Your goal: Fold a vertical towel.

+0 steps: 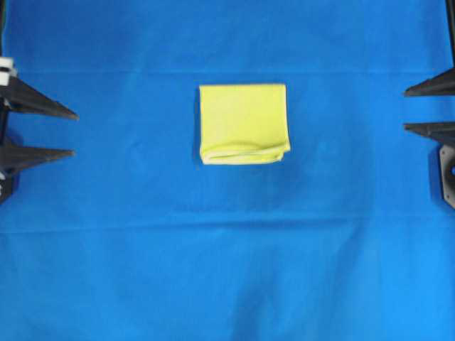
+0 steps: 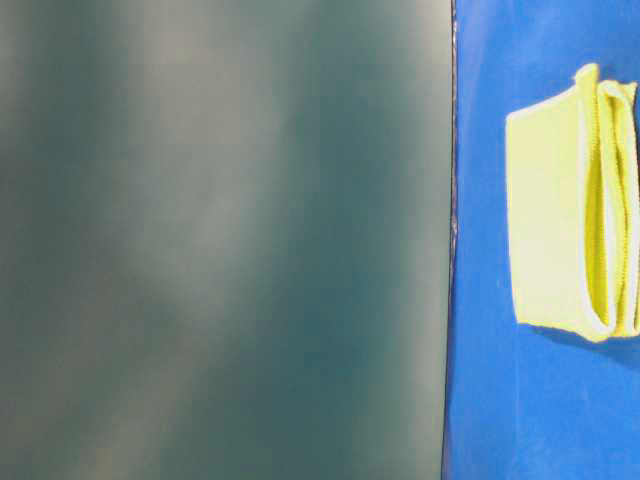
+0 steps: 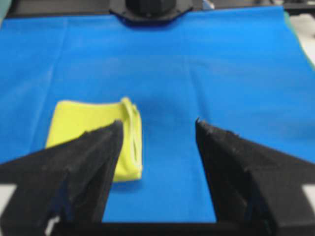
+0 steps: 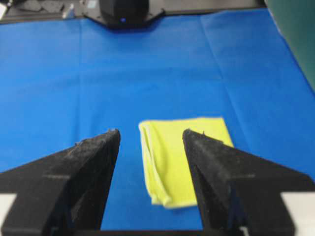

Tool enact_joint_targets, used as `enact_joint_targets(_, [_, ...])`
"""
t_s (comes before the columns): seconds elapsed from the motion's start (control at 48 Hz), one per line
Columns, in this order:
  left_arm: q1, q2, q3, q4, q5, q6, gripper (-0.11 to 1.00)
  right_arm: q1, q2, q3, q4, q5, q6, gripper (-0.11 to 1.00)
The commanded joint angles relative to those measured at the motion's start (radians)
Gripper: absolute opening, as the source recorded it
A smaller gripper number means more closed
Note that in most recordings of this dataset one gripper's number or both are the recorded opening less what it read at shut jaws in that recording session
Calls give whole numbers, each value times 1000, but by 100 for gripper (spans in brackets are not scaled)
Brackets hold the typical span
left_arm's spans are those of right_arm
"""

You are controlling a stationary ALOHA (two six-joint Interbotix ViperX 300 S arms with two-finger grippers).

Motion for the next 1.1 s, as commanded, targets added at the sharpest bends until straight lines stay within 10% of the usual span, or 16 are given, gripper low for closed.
enact_joint_targets(0.0, [3,-75,58,-2,-9,-17,58,-6,-46,35,6,-18,9,59])
enact_joint_targets(0.25, [3,-275,213,0,-52,-63,58,-8,-126,169,9,-72,83,59])
enact_joint_targets(1.084, [3,-290,213,0,-34,-61,58,-17,-121,192,5,-87,83,59])
